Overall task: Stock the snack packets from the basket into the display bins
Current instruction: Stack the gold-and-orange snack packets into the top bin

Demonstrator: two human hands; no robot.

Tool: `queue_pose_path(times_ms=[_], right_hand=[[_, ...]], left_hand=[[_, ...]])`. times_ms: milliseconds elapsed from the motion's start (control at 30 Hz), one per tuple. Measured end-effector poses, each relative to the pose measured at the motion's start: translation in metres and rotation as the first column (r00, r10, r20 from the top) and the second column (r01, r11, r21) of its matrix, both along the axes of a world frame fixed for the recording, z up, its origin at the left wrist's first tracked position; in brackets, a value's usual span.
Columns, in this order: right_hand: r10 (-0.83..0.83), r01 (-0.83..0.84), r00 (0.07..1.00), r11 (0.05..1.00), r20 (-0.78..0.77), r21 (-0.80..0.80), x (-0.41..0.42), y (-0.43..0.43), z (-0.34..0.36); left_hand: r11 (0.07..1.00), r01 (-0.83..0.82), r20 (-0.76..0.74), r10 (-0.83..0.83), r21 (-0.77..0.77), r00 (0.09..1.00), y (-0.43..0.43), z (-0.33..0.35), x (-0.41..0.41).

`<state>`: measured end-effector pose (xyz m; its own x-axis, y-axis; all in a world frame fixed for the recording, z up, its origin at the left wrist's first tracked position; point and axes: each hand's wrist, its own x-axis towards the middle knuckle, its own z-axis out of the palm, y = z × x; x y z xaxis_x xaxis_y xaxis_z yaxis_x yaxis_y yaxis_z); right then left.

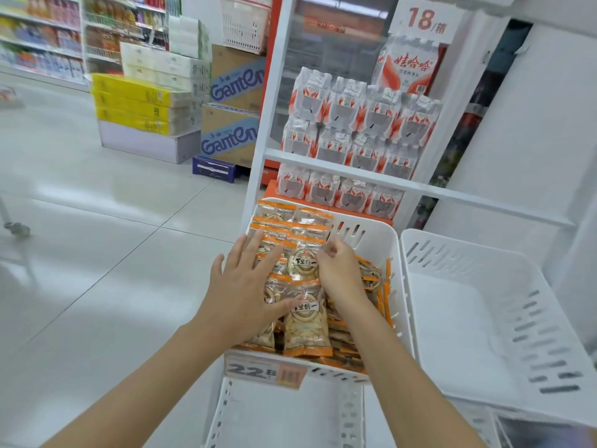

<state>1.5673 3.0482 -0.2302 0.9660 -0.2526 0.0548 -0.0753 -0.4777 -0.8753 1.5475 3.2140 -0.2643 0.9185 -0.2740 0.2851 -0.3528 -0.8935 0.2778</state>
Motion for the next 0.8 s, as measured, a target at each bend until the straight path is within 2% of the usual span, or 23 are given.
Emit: queue_pose_path(times_ms=[100,233,400,567,700,800], right_hand=[[0.071,-0.077,0.995,0.993,-0.065,-0.092,-0.002,-0.002,0.002],[0.069,-0.067,0.998,0.978,0.004,-0.195,-0.026,-0.014,0.004],[0.136,-0.176,0.977,0.949,-0.162,-0.263,-0.053,-0.019,-0.01],[-0.094,0.094,0.995,0.996,-0.033,-0.01,-0.041,-0.016,-0.016],[0.052,-0.04,0.991,0.995,-0.124,0.093,-0.041,-0.008,-0.013],[-0.008,0.018,0.998,0.988,-0.067,0.153,-0.047,-0.011,-0.011]], left_hand=[[1.0,-0.015,0.014,0.015,0.025,1.0,-0.002,-0.002,0.001],[1.0,-0.017,0.047,0.016,0.017,0.999,-0.001,-0.005,0.002],[0.998,0.019,0.049,-0.016,-0.064,0.999,0.0,-0.004,-0.001],[0.996,0.047,0.018,-0.046,-0.076,0.999,0.002,0.0,-0.002],[0.996,0.034,0.016,-0.033,-0.084,0.999,0.002,-0.002,-0.003],[0.995,0.014,0.016,-0.013,-0.094,1.0,0.001,0.0,-0.011]])
